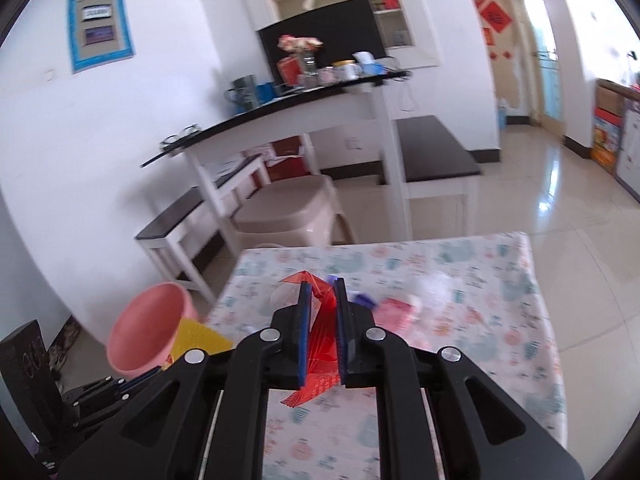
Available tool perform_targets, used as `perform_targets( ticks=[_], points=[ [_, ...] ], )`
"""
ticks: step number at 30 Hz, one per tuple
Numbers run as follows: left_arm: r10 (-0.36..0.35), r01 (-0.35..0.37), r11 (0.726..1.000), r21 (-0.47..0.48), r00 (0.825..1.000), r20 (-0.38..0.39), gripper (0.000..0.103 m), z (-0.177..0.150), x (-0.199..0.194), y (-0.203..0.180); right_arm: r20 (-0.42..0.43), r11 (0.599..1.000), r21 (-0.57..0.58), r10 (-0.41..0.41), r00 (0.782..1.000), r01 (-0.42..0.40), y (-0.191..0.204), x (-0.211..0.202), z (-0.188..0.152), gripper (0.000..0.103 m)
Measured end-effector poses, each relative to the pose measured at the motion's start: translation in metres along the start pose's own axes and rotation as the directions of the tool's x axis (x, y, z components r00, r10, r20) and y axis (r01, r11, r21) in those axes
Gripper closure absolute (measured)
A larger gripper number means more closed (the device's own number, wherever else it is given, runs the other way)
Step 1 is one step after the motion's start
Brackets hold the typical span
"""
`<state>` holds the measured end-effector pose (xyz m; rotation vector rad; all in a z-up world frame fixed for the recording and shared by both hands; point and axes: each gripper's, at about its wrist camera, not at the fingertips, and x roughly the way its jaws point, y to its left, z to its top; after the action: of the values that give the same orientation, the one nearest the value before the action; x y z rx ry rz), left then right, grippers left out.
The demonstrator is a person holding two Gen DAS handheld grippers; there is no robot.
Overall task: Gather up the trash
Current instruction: 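Carry the net and red bag over the pink bucket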
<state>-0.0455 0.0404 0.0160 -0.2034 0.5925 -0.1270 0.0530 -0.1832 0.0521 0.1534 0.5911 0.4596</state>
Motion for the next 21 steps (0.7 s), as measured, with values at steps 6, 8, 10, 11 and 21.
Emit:
perform_targets(
  ticks=[6, 8, 10, 11, 21],
  points=[
    [0.107, -0.105, 0.993, -0.060, 0.993, 0.045, 0.095, 0.002, -0.024, 0.039, -0.027, 0.994, -0.039, 0.105, 0.994, -0.106, 0.044, 0.024, -0.001, 0.092],
    [0.143, -0.138, 0.987, -0.085, 0.988, 0.052, 0.095, 0.003, -0.031, 0.053, -0.037, 0.988, -0.059, 0.144, 0.989, -0.146, 0.063, 0.033, -0.001, 0.092],
    [0.182, -0.175, 0.979, -0.109, 0.982, 0.058, 0.095, 0.003, -0.037, 0.068, -0.047, 0.981, -0.076, 0.173, 0.984, -0.176, 0.080, 0.042, -0.001, 0.092],
    [0.204, -0.196, 0.973, -0.118, 0.977, 0.063, 0.095, 0.003, -0.040, 0.075, -0.052, 0.979, -0.083, 0.184, 0.982, -0.188, 0.086, 0.045, -0.002, 0.092],
    [0.388, -0.371, 0.910, -0.187, 0.919, 0.063, 0.095, -0.005, -0.061, 0.136, -0.118, 0.935, -0.137, 0.311, 0.943, -0.326, 0.161, 0.090, -0.010, 0.092]
  ],
)
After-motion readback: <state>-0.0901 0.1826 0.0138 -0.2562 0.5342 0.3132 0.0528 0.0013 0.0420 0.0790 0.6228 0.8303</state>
